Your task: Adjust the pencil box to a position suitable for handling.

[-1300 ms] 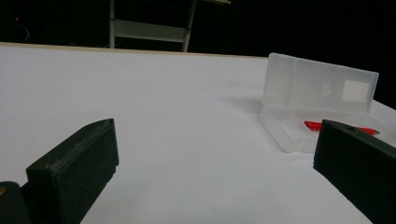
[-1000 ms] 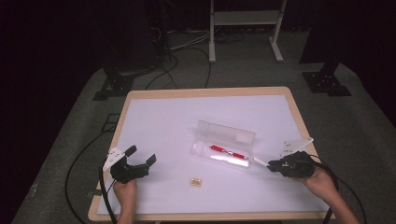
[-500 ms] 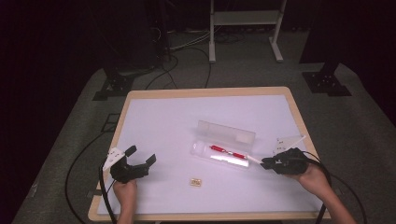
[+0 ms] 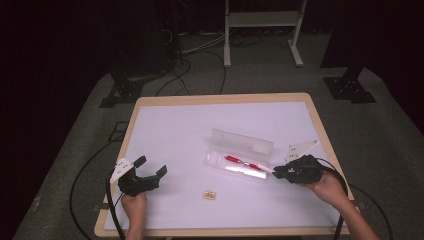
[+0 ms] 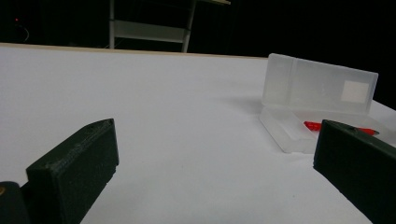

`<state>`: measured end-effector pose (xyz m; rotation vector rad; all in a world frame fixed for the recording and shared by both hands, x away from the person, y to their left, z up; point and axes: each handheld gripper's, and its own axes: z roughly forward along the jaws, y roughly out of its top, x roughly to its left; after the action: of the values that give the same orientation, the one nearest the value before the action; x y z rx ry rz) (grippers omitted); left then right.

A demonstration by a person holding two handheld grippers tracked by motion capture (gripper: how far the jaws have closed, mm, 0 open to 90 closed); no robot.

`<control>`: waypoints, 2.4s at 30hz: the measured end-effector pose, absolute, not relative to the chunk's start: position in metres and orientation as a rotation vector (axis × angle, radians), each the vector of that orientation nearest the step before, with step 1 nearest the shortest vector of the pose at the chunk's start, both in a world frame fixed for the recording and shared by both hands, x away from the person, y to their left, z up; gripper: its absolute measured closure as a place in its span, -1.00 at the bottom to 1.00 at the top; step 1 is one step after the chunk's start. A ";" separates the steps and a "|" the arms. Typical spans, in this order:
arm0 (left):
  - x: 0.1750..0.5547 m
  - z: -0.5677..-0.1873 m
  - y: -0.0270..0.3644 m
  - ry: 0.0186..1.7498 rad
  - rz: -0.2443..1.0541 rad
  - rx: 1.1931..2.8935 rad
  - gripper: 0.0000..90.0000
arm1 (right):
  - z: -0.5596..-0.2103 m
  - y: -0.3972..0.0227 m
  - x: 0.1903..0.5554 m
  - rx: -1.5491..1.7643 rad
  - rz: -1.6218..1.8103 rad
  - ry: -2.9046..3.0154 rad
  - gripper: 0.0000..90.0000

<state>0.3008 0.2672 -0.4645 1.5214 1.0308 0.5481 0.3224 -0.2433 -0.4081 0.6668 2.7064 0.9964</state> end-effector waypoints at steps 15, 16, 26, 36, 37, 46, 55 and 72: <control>0.301 -0.465 0.267 1.031 0.546 1.519 -1.00 | -0.403 -0.223 0.331 0.602 0.983 2.731 0.74; 0.301 -0.465 0.267 1.033 0.547 1.518 -1.00 | -0.403 -0.221 0.332 0.598 0.984 2.732 0.74; 0.301 -0.465 0.267 1.033 0.545 1.516 -1.00 | -0.402 -0.213 0.336 0.577 0.983 2.738 0.74; 0.301 -0.464 0.267 1.034 0.543 1.511 -1.00 | -0.401 -0.203 0.340 0.551 0.977 2.751 0.74; 0.301 -0.465 0.267 1.034 0.542 1.510 -1.00 | -0.400 -0.202 0.341 0.551 0.974 2.751 0.74; 0.300 -0.465 0.268 1.033 0.541 1.510 -1.00 | -0.400 -0.192 0.345 0.531 0.980 2.757 0.74; 0.300 -0.465 0.268 1.031 0.541 1.509 -1.00 | -0.402 -0.181 0.350 0.506 0.972 2.764 0.74; 0.300 -0.465 0.268 1.029 0.539 1.508 -1.00 | -0.401 -0.160 0.357 0.474 0.987 2.768 0.74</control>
<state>0.3003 0.2681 -0.4645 1.5076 1.0294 0.5390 0.3569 -0.1602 -0.4011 0.4742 2.7683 0.9874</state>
